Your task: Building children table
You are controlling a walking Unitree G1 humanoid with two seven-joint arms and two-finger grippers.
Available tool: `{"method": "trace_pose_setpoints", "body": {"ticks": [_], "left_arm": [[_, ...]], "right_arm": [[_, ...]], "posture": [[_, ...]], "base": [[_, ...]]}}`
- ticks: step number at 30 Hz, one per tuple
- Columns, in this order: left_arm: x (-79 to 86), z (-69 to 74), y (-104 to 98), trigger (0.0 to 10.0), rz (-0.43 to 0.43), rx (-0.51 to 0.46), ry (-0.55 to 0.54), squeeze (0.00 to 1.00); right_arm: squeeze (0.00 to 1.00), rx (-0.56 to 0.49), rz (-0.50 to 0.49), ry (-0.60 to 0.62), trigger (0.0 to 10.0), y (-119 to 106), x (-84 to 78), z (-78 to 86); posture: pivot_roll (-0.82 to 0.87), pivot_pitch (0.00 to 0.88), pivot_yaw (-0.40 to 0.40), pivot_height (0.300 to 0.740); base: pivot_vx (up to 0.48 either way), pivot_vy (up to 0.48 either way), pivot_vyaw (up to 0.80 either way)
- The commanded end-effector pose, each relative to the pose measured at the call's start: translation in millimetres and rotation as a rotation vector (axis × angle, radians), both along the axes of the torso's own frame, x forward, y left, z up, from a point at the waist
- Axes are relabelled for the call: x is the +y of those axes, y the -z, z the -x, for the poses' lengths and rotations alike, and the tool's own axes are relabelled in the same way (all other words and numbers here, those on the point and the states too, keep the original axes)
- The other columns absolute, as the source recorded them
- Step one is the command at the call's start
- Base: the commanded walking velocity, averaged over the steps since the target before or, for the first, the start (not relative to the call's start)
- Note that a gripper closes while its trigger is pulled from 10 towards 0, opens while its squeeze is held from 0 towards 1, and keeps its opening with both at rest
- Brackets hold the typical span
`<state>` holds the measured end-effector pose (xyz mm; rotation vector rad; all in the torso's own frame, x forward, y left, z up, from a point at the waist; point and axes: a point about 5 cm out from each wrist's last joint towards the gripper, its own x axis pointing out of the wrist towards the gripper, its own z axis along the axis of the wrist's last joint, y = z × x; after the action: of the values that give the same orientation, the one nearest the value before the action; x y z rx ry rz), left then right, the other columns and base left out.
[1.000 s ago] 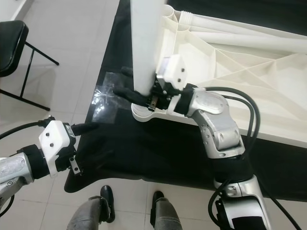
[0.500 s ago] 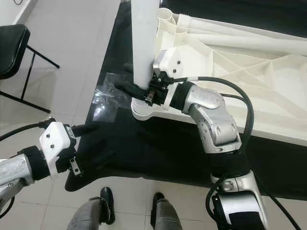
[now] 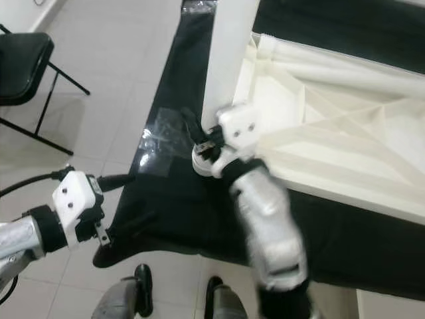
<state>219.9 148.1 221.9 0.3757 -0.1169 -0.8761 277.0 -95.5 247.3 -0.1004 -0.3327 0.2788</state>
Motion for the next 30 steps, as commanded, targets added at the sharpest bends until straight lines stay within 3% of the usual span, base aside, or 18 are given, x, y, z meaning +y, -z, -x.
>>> {"method": "trace_pose_setpoints", "body": {"ticks": [1, 9, 20, 21, 22, 23, 24, 25, 27, 30], "left_arm": [[0.6, -0.1, 3, 10.0, -0.014, 0.007, 0.004, 0.0], [4.9, -3.5, 1, 10.0, -0.021, -0.009, -0.013, 0.0], [13.6, -11.7, -11, 10.0, -0.007, -0.048, -0.063, 0.0], [18.5, -16.5, -25, 10.0, 0.043, -0.074, -0.082, 0.0], [18.5, -16.5, -25, 10.0, 0.043, -0.074, -0.082, 0.0], [23.3, -21.1, -42, 10.0, 0.092, -0.104, -0.09, 0.0], [23.3, -21.1, -42, 10.0, 0.092, -0.104, -0.09, 0.0], [26.9, -24.4, -58, 10.0, 0.129, -0.139, -0.088, 0.0], [26.9, -24.4, -58, 10.0, 0.129, -0.139, -0.088, 0.0], [28.7, -28.4, -80, 10.0, 0.187, -0.184, -0.065, 0.0]], "right_arm": [[0.0, 0.401, 0.051, 0.081, 10.0, 73, -0.6, -9.3], [0.0, 0.374, -0.001, 0.124, 10.0, 66, 3.7, -26.7], [0.0, 0.354, -0.036, 0.183, 10.0, 60, 1.1, -33.6], [0.0, 0.345, -0.049, 0.178, 10.0, 59, 1.0, -34.4], [0.0, 0.345, -0.049, 0.178, 10.0, 59, 1.0, -34.4], [0.0, 0.333, -0.073, 0.17, 10.0, 58, 1.3, -35.0], [0.0, 0.333, -0.073, 0.17, 10.0, 58, 1.3, -35.0], [0.0, 0.323, -0.087, 0.167, 10.0, 57, 1.5, -35.3], [0.0, 0.323, -0.087, 0.167, 10.0, 57, 1.5, -35.3], [0.0, 0.314, -0.115, 0.166, 10.0, 57, 1.8, -34.5]], "posture": [[0.09, 0.378, -0.063, 0.74], [0.09, 0.354, -0.065, 0.74], [0.1, 0.34, -0.058, 0.74], [0.1, 0.333, -0.054, 0.74], [0.1, 0.333, -0.054, 0.74], [0.1, 0.327, -0.05, 0.74], [0.1, 0.327, -0.05, 0.74], [0.1, 0.323, -0.044, 0.74], [0.1, 0.323, -0.044, 0.74], [0.1, 0.317, -0.037, 0.74]], "base": [[0.0, 0.0, 0.0], [0.0, 0.0, 0.0], [0.0, 0.0, 0.0], [0.0, 0.0, 0.0], [0.0, 0.0, 0.0], [0.0, 0.0, 0.0], [0.0, 0.0, 0.0], [0.0, 0.0, 0.0], [0.0, 0.0, 0.0], [0.0, 0.0, 0.0]]}}
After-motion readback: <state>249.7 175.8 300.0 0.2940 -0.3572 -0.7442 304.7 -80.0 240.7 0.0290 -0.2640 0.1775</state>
